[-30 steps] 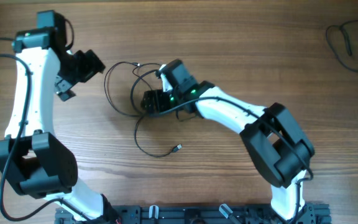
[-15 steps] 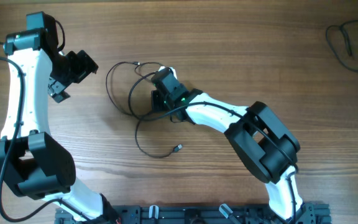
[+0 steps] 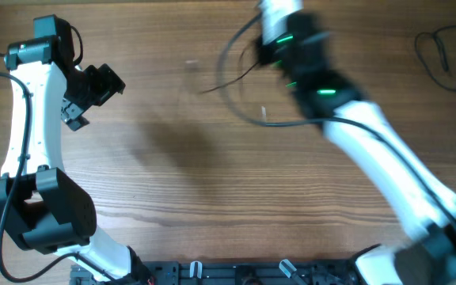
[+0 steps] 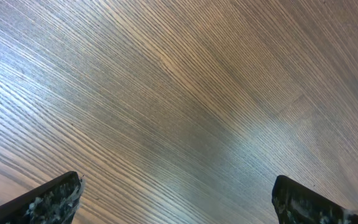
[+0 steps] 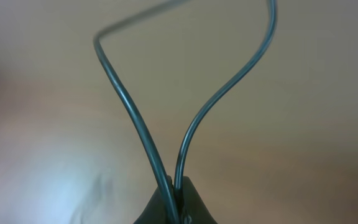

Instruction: Untangle cables

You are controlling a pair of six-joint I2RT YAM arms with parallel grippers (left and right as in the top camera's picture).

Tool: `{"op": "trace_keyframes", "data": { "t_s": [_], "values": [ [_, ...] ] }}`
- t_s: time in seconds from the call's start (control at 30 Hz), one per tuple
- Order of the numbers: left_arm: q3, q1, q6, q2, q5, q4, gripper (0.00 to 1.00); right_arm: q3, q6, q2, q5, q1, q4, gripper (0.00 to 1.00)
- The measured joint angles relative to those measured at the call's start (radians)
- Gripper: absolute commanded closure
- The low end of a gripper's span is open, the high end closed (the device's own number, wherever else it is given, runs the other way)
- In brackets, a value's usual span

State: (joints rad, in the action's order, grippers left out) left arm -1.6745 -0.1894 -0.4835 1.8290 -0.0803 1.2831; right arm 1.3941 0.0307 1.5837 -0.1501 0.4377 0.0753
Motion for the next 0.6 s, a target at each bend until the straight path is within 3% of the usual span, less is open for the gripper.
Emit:
{"op": "trace_keyframes", "data": {
  "t_s": [0.13,0.27,0.6],
  "values": [
    [0.0,0.0,0.0,0.0,0.0,0.0,0.0,0.024,0.204,-0.107,-0.023,-0.138,-0.03,0.96],
    [0.0,0.0,0.0,0.0,0.0,0.0,0.0,0.02,0.337,-0.064,-0.031,-0.257,-0.019,0.96],
    [0.0,0.0,0.0,0.0,0.0,0.0,0.0,0.013,0.356,0.16,-0.004,-0.435,-0.006,0.96]
  ]
}}
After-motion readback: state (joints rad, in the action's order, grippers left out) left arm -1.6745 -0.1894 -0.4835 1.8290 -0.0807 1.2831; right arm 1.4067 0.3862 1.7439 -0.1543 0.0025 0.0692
